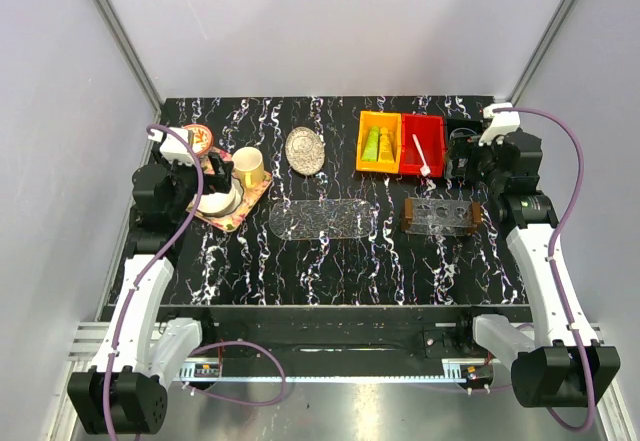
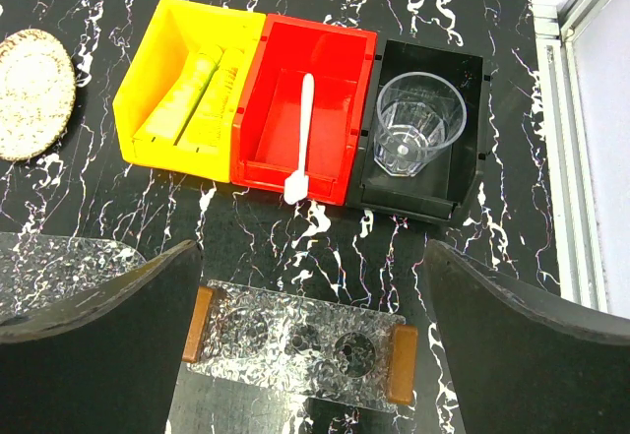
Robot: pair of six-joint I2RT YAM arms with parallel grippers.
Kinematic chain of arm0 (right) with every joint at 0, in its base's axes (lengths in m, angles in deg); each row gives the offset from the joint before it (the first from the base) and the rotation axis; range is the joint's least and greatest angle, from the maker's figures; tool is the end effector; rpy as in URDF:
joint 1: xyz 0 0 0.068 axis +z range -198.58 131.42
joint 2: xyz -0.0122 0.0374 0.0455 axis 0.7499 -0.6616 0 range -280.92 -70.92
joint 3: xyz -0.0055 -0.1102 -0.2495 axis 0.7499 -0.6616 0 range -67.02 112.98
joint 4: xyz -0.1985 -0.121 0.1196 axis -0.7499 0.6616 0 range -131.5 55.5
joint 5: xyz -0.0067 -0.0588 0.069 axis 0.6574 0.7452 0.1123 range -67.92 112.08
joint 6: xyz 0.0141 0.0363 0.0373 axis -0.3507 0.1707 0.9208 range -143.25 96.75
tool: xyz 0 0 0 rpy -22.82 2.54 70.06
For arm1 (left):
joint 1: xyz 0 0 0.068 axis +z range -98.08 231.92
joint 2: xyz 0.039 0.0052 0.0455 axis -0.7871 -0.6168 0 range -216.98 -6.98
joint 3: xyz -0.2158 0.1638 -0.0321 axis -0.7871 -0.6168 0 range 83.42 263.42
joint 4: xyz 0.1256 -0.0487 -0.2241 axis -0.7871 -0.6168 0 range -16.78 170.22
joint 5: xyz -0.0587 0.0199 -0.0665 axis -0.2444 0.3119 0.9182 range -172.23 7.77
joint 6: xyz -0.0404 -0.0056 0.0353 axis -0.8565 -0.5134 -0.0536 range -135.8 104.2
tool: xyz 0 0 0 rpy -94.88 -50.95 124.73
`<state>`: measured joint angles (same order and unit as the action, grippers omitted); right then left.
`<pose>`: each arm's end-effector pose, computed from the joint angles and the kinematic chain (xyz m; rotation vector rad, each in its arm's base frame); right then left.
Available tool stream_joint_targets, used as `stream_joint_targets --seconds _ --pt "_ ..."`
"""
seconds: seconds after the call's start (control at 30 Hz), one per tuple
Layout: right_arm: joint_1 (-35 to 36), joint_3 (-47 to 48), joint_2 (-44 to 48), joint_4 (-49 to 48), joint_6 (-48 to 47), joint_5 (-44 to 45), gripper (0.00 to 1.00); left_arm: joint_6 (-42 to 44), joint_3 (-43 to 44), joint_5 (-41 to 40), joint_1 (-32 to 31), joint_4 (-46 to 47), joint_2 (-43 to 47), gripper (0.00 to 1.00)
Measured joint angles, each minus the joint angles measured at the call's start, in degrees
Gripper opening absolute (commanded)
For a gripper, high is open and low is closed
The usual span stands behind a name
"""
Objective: Prepare toiletry sets of a toothbrush and toothpaste on the tray
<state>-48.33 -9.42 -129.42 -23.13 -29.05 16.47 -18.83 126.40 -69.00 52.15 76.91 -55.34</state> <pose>0.2312 0.0046 0.3586 -0.1665 1.8982 0.0277 0.2015 -0.0073 0.3311 0.1218 1.7197 -0.2348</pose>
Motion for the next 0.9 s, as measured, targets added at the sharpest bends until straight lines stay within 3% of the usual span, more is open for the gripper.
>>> stream_joint_targets --seconds 0.9 --pt "0.0 3.1 -0.7 5.5 -1.1 0.0 1.0 0.0 0.0 0.0 0.0 0.0 -0.2 0.99"
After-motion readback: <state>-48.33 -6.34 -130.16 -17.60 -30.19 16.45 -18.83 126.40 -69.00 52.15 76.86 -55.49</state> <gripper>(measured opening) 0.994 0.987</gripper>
